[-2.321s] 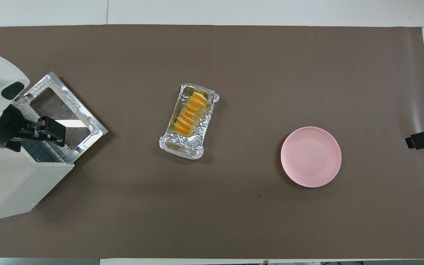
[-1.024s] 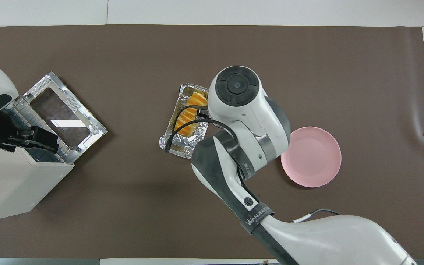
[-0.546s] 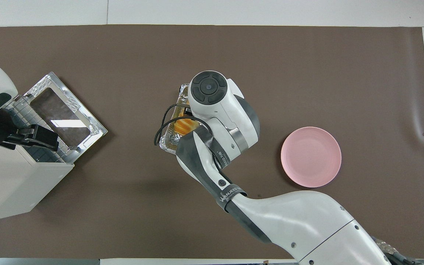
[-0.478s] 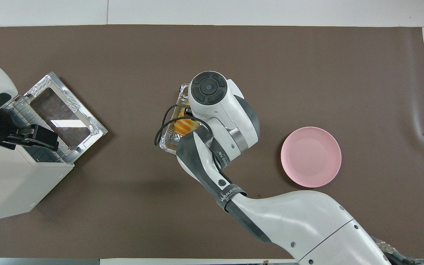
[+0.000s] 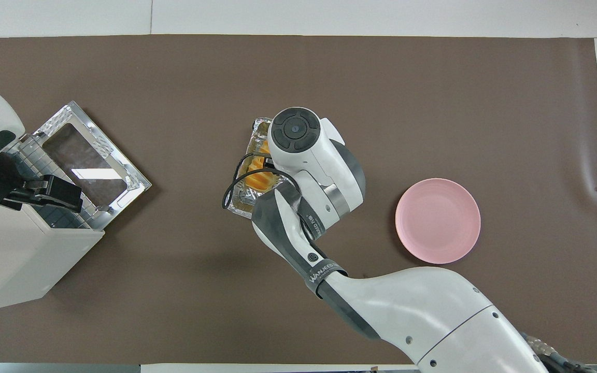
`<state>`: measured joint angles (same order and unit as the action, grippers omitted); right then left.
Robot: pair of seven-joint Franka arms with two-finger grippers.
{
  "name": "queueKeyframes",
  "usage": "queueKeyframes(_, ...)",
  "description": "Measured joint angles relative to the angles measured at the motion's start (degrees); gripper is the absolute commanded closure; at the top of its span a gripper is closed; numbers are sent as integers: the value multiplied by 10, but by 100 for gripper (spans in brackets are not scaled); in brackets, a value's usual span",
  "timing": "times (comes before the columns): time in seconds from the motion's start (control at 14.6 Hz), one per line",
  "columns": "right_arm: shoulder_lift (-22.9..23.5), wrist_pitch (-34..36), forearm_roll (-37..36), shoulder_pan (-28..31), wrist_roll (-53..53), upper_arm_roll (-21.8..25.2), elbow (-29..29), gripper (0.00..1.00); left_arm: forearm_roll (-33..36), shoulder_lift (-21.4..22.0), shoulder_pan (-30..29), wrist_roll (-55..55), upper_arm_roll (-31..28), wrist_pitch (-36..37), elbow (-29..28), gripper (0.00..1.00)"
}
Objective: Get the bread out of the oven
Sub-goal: 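Carry the foil tray farther from the robot beside the pink plate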
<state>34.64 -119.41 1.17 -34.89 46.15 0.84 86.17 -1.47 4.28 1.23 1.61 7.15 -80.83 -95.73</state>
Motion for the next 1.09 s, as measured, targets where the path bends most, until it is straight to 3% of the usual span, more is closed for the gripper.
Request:
queueKeyframes(0.07,0,-1,0,0,0,0,0,100,0,0,0,0,0,0,0,0)
queueKeyframes(0.82,0,-49,0,4,-20,5,-1,100,0,0,0,0,0,-1,0,0)
queueKeyframes(1.09,-4,12,0,52,-87,8,-40,100,0,0,0,0,0,-1,0,0)
